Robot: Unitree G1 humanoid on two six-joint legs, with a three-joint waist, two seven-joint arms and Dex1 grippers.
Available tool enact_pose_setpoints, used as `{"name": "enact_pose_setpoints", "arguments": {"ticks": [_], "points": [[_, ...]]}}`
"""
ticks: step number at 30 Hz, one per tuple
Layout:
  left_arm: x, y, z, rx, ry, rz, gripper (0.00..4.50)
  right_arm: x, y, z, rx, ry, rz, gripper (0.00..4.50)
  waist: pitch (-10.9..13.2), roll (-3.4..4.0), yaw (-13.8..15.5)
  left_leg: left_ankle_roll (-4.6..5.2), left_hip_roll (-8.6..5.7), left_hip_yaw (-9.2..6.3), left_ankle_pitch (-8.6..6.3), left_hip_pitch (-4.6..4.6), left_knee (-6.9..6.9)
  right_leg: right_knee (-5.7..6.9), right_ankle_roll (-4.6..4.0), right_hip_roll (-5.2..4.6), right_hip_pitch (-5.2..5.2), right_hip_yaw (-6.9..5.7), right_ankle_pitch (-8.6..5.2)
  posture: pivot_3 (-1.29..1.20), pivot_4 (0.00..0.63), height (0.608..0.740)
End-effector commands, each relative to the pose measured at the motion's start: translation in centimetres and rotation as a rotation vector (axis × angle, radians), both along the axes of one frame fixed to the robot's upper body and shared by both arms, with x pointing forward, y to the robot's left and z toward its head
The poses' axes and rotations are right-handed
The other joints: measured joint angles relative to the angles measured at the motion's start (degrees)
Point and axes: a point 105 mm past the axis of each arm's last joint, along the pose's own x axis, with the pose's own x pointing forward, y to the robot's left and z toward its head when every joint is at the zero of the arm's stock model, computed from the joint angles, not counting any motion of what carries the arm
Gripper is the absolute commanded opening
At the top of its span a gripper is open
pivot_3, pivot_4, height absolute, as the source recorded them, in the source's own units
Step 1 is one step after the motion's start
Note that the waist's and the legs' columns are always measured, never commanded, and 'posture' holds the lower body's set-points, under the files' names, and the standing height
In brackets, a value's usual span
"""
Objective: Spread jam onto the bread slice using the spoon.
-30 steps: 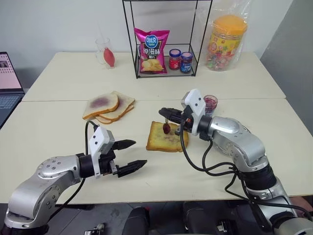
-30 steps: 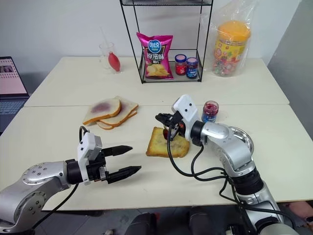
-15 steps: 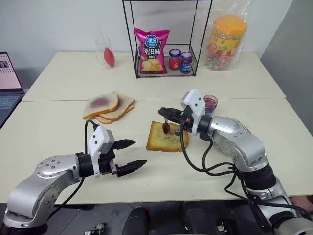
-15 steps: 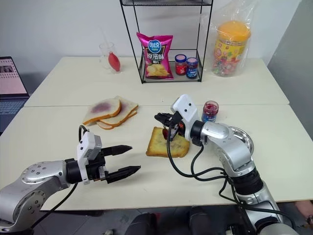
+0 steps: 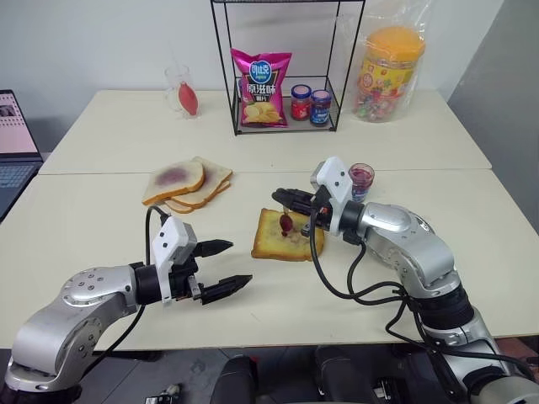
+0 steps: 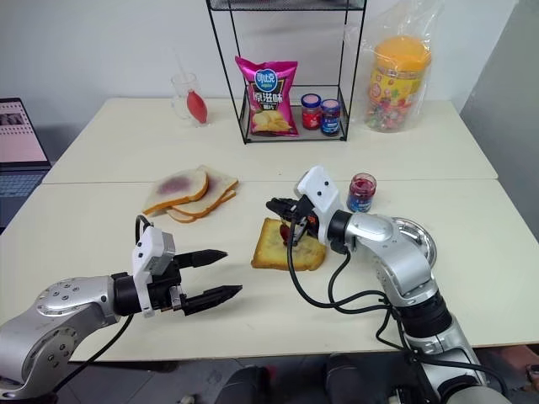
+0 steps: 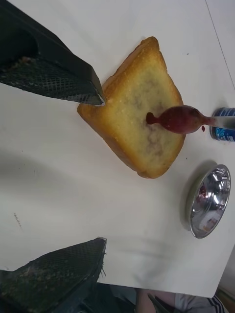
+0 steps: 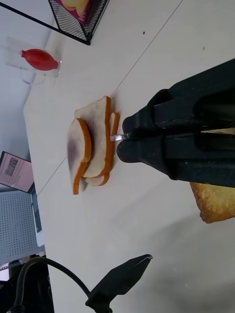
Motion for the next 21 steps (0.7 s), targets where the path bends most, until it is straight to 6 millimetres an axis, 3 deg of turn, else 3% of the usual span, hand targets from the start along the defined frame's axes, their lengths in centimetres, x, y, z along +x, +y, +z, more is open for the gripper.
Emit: {"name": "enact_pose_setpoints", "arguments": {"ticks": [1,10,14,21], "points": [[-0.1,-0.2,0.4,0.008,-0.024,-0.020,4.50,0.2,-0.1,2.4,0.142,0.032,-0.018,0.05,0.01,-0.02,-0.01,0.00,0.00,-0.01,0.00,0.03,0.00,0.07,-0.03,0.01,0.00,0.00,-0.02,0.00,0.150,0.740],[0.0,-0.3,0.4,0.009,-0.024,-0.025,4.50,2.3,-0.9,1.5,0.364,0.358,-0.126,0.05,0.01,-0.05,-0.08,0.00,0.02,-0.07,0.01,0.15,0.01,0.37,-0.21,0.06,-0.01,-0.03,-0.14,0.00,0.150,0.740],[0.0,-0.5,0.3,0.006,-0.022,-0.028,4.50,3.4,-1.3,0.1,0.435,0.494,-0.187,0.05,0.01,-0.05,-0.11,0.00,0.02,-0.06,0.01,0.13,-0.02,0.36,-0.23,0.06,-0.05,-0.03,-0.15,0.00,0.150,0.740],[0.0,-0.6,0.3,0.004,-0.023,-0.032,4.50,3.9,-1.6,-1.4,0.453,0.574,-0.232,0.05,0.02,-0.05,-0.21,-0.01,0.01,-0.06,0.01,0.12,-0.02,0.36,-0.22,0.06,-0.04,-0.03,-0.16,0.00,0.150,0.740]]}}
